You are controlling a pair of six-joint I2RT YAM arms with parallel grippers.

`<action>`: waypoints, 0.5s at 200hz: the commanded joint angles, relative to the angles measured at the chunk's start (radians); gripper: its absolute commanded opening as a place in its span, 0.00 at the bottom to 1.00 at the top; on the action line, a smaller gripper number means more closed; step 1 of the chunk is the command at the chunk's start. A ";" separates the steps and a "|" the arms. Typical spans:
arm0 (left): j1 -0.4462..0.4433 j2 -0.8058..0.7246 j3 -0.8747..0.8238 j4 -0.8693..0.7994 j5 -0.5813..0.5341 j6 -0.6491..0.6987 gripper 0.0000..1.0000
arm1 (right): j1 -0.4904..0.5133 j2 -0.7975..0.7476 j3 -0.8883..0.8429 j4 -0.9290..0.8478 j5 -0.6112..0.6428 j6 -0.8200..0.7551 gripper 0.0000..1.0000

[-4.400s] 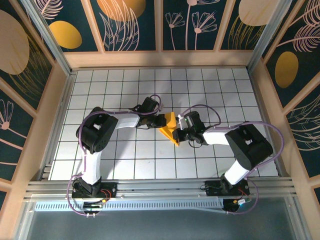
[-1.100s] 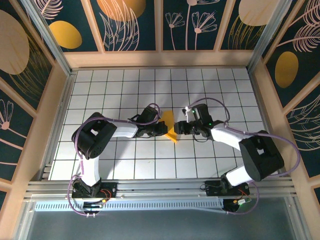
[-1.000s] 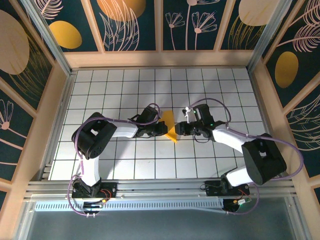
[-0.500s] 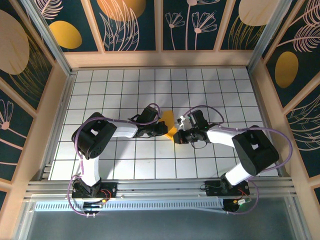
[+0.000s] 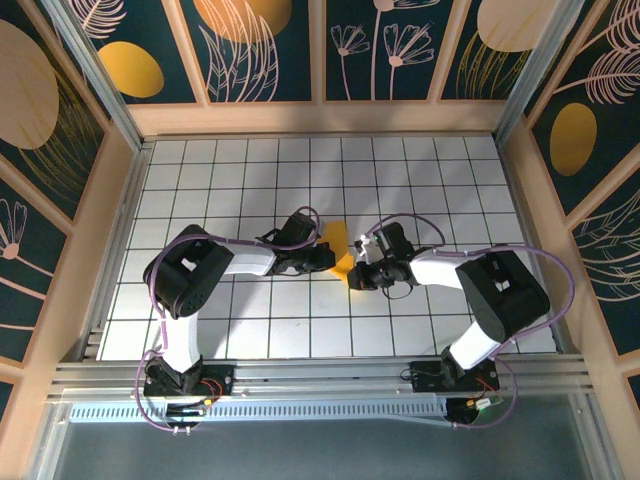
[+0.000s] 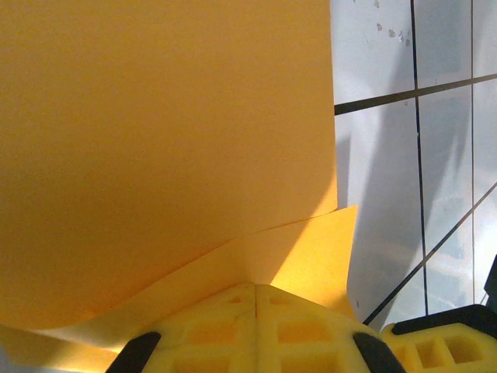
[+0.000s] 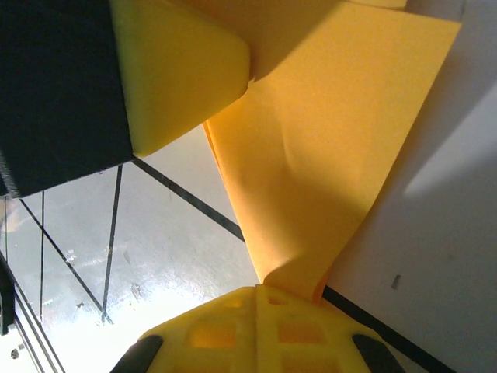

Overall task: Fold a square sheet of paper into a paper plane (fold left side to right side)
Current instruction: Third fold the triangle at the center of the table.

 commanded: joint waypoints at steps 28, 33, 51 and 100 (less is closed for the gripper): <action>0.001 0.042 -0.027 -0.079 -0.060 0.003 0.00 | 0.005 0.022 0.003 -0.003 0.023 0.008 0.01; 0.002 0.040 -0.027 -0.079 -0.060 0.003 0.00 | 0.005 0.025 0.003 -0.004 0.024 0.008 0.01; 0.001 0.035 -0.028 -0.070 -0.056 -0.001 0.00 | 0.005 0.036 0.003 -0.007 0.025 0.008 0.00; 0.001 -0.044 -0.036 -0.004 -0.028 -0.011 0.02 | 0.005 0.067 -0.011 -0.029 0.022 0.011 0.00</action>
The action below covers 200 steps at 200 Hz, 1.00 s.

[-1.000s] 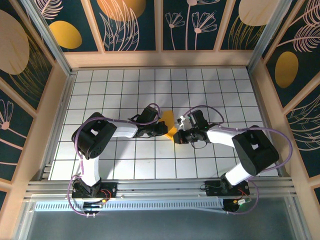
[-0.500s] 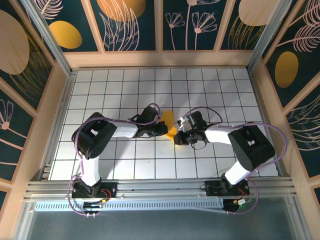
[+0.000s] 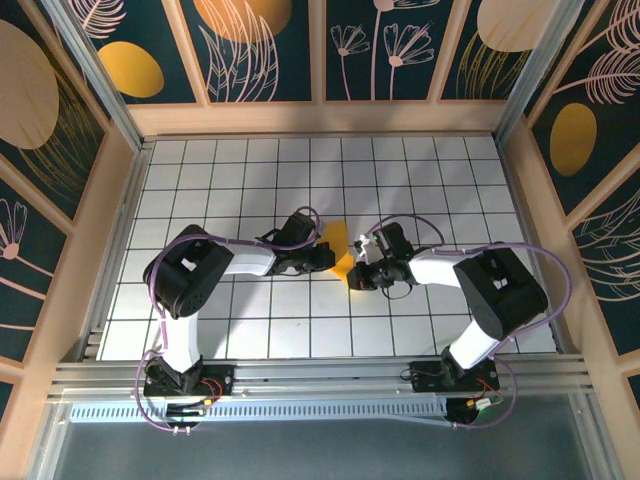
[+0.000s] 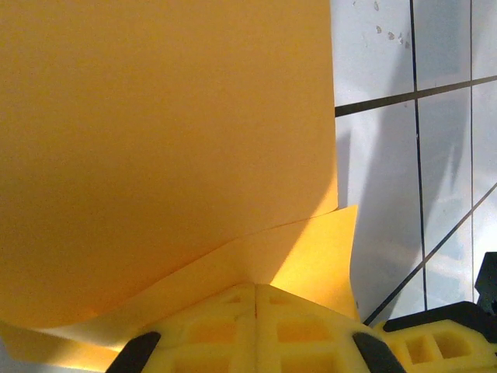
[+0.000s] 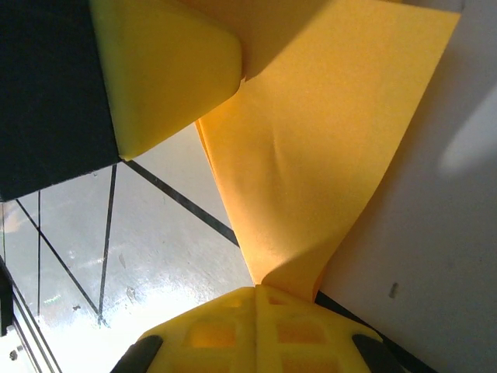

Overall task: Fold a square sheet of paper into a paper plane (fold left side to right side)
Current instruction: Third fold the triangle at the center of the table.

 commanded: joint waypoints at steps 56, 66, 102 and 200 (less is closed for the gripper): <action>-0.002 -0.170 -0.092 0.065 0.009 -0.022 0.03 | 0.005 0.086 -0.028 -0.022 0.007 0.016 0.00; -0.008 -0.183 -0.112 0.082 0.017 -0.030 0.03 | 0.005 0.091 -0.027 -0.025 0.010 0.016 0.00; -0.039 -0.174 -0.145 0.131 0.054 -0.061 0.01 | 0.005 0.099 -0.019 -0.045 0.026 0.010 0.00; -0.071 -0.060 -0.105 0.212 0.068 -0.124 0.00 | 0.005 0.114 -0.005 -0.073 0.057 0.004 0.00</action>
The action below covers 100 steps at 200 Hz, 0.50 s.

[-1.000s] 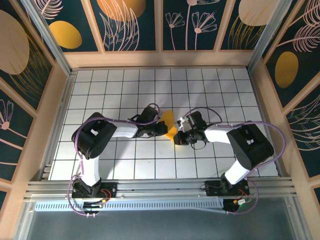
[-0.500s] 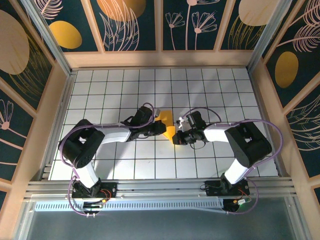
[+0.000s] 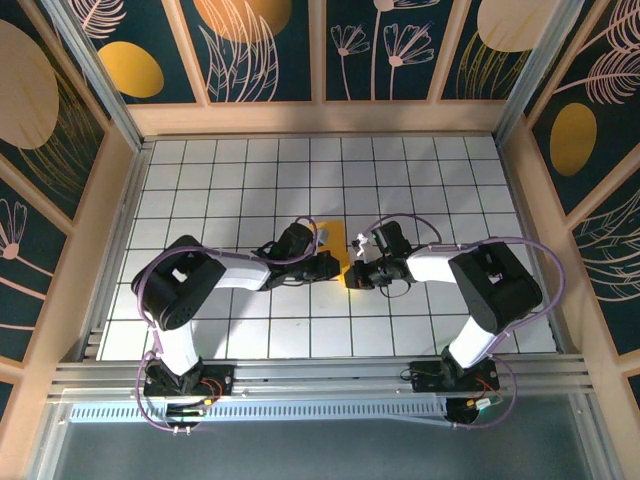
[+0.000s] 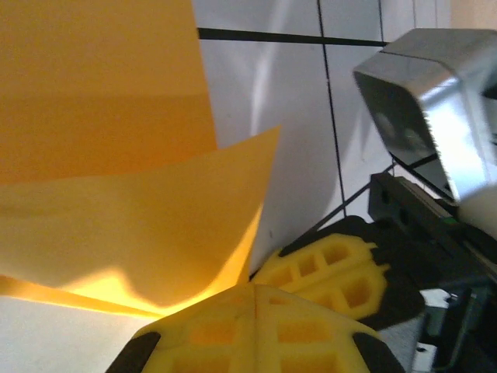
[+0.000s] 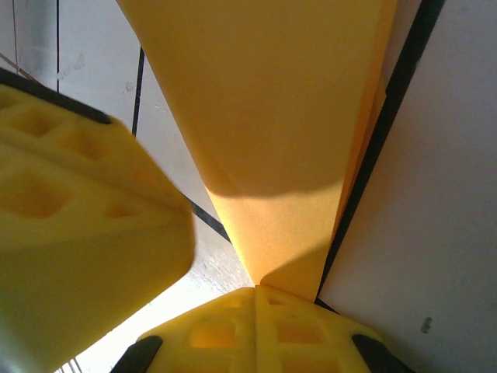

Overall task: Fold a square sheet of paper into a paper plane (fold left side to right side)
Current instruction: Third fold the triangle at the center of the table.

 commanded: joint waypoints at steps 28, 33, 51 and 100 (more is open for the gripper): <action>-0.008 0.045 0.039 0.041 0.024 -0.025 0.00 | 0.010 0.074 -0.021 -0.099 0.114 -0.005 0.00; -0.010 0.049 0.039 0.041 0.024 -0.026 0.00 | 0.010 0.075 -0.021 -0.100 0.114 -0.007 0.00; -0.010 0.054 0.039 0.043 0.023 -0.026 0.00 | 0.010 0.076 -0.019 -0.107 0.119 -0.008 0.00; -0.012 0.064 0.049 0.016 0.012 -0.020 0.00 | 0.010 0.086 -0.011 -0.114 0.125 -0.012 0.00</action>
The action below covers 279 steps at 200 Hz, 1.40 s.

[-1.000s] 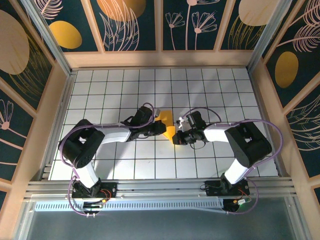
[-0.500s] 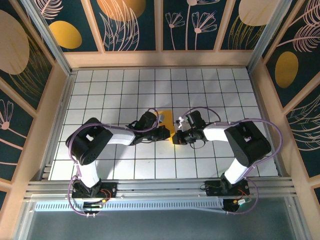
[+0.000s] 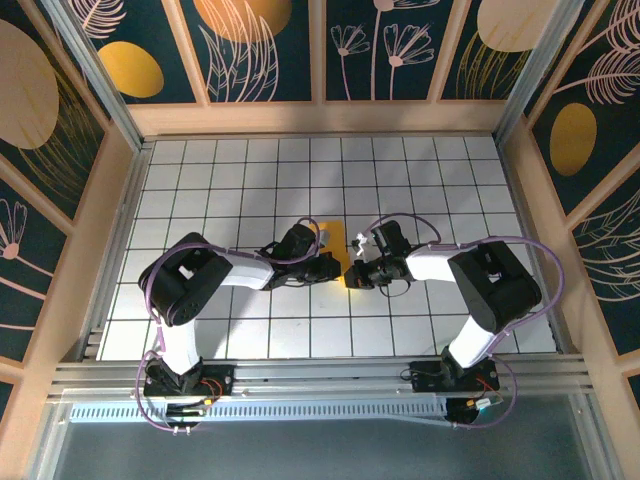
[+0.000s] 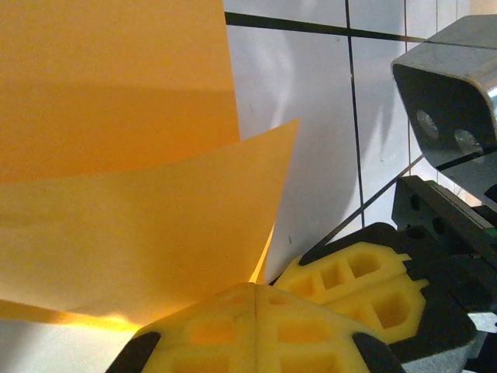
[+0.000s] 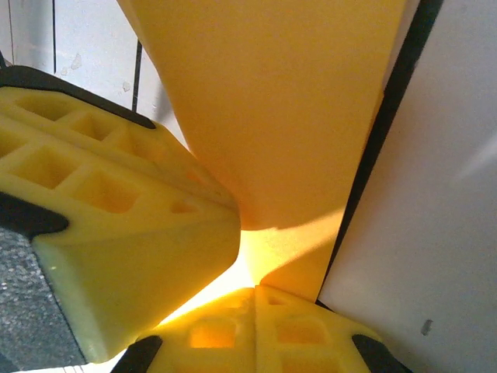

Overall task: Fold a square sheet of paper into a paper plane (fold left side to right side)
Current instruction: Third fold the triangle at the center of the table.

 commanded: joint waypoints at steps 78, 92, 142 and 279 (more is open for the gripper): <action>-0.008 0.042 0.042 -0.098 -0.072 0.019 0.00 | 0.010 0.087 -0.014 -0.116 0.140 -0.016 0.00; -0.008 0.044 0.041 -0.100 -0.079 0.017 0.00 | 0.010 0.089 -0.012 -0.118 0.140 -0.017 0.00; -0.008 0.034 0.025 -0.110 -0.116 0.003 0.00 | 0.010 0.092 -0.010 -0.133 0.143 -0.021 0.00; 0.108 0.014 -0.043 -0.078 -0.143 0.000 0.00 | 0.010 0.112 -0.009 -0.163 0.134 -0.036 0.00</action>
